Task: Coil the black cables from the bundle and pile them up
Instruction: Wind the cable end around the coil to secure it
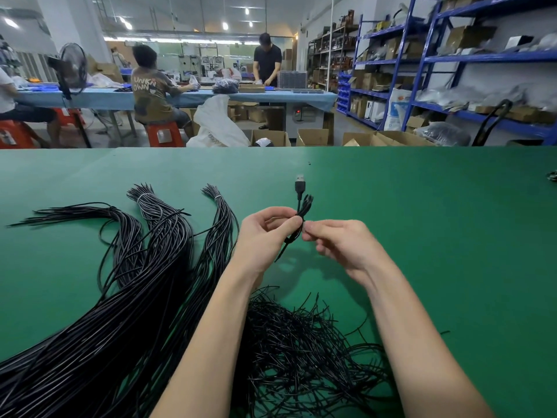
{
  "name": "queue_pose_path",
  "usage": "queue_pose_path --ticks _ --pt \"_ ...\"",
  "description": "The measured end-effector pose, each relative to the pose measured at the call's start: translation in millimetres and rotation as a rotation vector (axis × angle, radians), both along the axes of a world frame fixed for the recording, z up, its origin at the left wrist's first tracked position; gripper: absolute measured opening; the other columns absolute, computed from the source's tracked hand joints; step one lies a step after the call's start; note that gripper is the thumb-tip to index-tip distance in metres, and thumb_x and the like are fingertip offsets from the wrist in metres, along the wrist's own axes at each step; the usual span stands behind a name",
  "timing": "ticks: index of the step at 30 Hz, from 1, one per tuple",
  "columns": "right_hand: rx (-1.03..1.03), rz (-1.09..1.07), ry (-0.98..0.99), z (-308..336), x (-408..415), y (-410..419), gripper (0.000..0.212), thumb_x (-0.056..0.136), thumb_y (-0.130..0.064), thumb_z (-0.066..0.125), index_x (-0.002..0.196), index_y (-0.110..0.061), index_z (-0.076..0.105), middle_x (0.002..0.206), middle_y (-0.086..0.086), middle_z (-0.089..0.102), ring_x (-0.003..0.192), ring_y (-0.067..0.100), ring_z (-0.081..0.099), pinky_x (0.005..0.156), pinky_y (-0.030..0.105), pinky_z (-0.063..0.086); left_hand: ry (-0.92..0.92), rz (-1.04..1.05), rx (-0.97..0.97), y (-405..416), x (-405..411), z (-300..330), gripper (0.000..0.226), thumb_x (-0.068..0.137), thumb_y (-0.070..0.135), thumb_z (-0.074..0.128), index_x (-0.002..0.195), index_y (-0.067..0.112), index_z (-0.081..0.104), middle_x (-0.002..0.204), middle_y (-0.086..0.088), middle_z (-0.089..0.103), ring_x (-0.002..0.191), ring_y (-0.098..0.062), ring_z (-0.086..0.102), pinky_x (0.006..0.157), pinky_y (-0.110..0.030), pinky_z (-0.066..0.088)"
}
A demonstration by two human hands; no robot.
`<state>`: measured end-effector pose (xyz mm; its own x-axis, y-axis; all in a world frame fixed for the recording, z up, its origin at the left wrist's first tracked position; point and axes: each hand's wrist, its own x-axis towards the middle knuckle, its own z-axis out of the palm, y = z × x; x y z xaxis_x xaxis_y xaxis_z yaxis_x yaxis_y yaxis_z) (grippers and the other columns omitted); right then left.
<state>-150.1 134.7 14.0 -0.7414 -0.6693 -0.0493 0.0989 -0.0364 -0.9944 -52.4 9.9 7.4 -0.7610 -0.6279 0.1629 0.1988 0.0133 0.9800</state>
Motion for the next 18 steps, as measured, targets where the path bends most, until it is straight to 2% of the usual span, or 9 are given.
queue_pose_path --ticks 1,2,3,7,10,12,15,18 --pt "-0.021 0.042 -0.136 1.7 -0.5 2.3 0.006 0.086 -0.008 0.078 0.080 -0.007 0.079 0.078 0.008 0.077 0.053 0.002 0.060 0.053 0.013 0.053 0.010 -0.006 -0.015 1.6 -0.7 0.5 0.010 0.087 0.007 0.075 0.087 0.016 0.072 0.069 0.008 0.074 0.066 0.004 0.066 0.060 -0.008 0.046" --pt "-0.029 0.067 -0.169 2.1 -1.8 4.4 0.005 0.086 -0.008 0.077 0.082 -0.007 0.079 0.080 0.008 0.077 0.054 0.002 0.061 0.054 0.013 0.053 0.007 -0.009 -0.016 2.5 -1.3 0.6 0.009 0.087 0.007 0.075 0.087 0.016 0.072 0.069 0.009 0.074 0.065 0.005 0.066 0.058 -0.007 0.045" --pt "-0.013 0.081 -0.103 1.3 -3.2 5.9 0.004 0.088 -0.009 0.076 0.085 -0.008 0.079 0.081 0.007 0.078 0.057 0.002 0.061 0.054 0.014 0.053 -0.004 -0.009 -0.004 3.0 -1.4 0.9 0.009 0.088 0.008 0.074 0.088 0.016 0.072 0.068 0.010 0.074 0.064 0.006 0.065 0.058 -0.008 0.045" --pt "0.086 0.035 0.421 3.0 -1.4 8.3 0.006 0.088 -0.012 0.079 0.089 -0.018 0.080 0.085 0.010 0.077 0.064 0.009 0.064 0.057 0.021 0.056 -0.044 -0.010 0.134 -1.9 -0.9 -0.9 0.005 0.088 0.013 0.074 0.089 0.018 0.073 0.067 0.011 0.070 0.065 -0.004 0.058 0.071 -0.024 0.040" --pt "0.162 -0.095 0.755 1.9 -2.4 8.3 0.010 0.087 -0.016 0.080 0.087 -0.026 0.081 0.073 -0.012 0.076 0.057 0.006 0.068 0.060 0.016 0.054 -0.033 -0.016 0.218 -1.3 -1.9 -1.8 0.005 0.087 0.011 0.075 0.090 0.015 0.073 0.068 0.006 0.068 0.073 -0.015 0.051 0.075 -0.031 0.039" --pt "0.213 -0.106 0.898 2.2 -1.3 7.1 0.008 0.087 -0.016 0.079 0.091 -0.021 0.083 0.070 -0.022 0.071 0.061 0.000 0.067 0.064 0.007 0.048 -0.023 0.004 0.204 1.5 -4.5 -4.2 0.005 0.088 0.009 0.074 0.088 0.014 0.073 0.066 0.008 0.069 0.066 -0.008 0.057 0.072 -0.025 0.044" --pt "0.288 -0.117 0.966 2.0 2.1 2.2 0.012 0.089 -0.017 0.076 0.098 -0.019 0.083 0.082 -0.010 0.076 0.072 0.003 0.066 0.068 0.006 0.046 0.010 0.089 0.124 5.3 -8.2 -8.7 0.007 0.087 0.006 0.074 0.087 0.014 0.072 0.064 0.008 0.071 0.058 0.000 0.061 0.060 -0.015 0.047" --pt "0.278 -0.115 0.916 2.1 8.7 -3.0 0.014 0.090 -0.021 0.074 0.100 -0.022 0.083 0.081 -0.004 0.077 0.068 0.008 0.065 0.067 0.014 0.047 0.053 0.159 0.109 5.7 -9.8 -9.8 0.008 0.086 0.005 0.075 0.088 0.013 0.073 0.069 0.006 0.074 0.063 0.000 0.066 0.061 -0.012 0.049"
